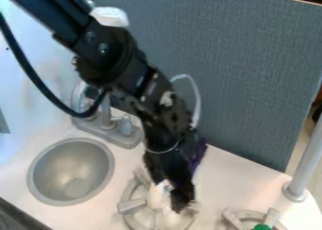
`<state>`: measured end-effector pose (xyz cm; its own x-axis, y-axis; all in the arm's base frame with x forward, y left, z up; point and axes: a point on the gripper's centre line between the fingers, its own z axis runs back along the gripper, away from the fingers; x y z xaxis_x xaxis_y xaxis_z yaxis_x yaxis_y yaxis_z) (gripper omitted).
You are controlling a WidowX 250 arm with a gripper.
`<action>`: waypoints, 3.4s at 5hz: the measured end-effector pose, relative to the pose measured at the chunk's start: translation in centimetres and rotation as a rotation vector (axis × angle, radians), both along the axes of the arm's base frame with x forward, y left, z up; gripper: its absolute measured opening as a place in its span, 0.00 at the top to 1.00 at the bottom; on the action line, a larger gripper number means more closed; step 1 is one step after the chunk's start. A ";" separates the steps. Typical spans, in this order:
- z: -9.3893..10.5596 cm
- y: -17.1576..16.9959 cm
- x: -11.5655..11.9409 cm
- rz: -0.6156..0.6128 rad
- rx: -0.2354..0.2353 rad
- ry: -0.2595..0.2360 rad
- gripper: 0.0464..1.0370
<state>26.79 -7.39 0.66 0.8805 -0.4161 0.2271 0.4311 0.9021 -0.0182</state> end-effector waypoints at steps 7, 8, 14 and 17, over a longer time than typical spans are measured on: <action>-5.4 -11.1 3.8 -0.261 -0.064 0.058 0.04; -6.4 -11.4 4.5 -0.251 -0.041 0.069 0.04; -7.2 -12.2 4.9 -0.227 0.027 0.125 0.71; 0.9 -7.9 0.8 -0.133 -0.061 -0.044 0.71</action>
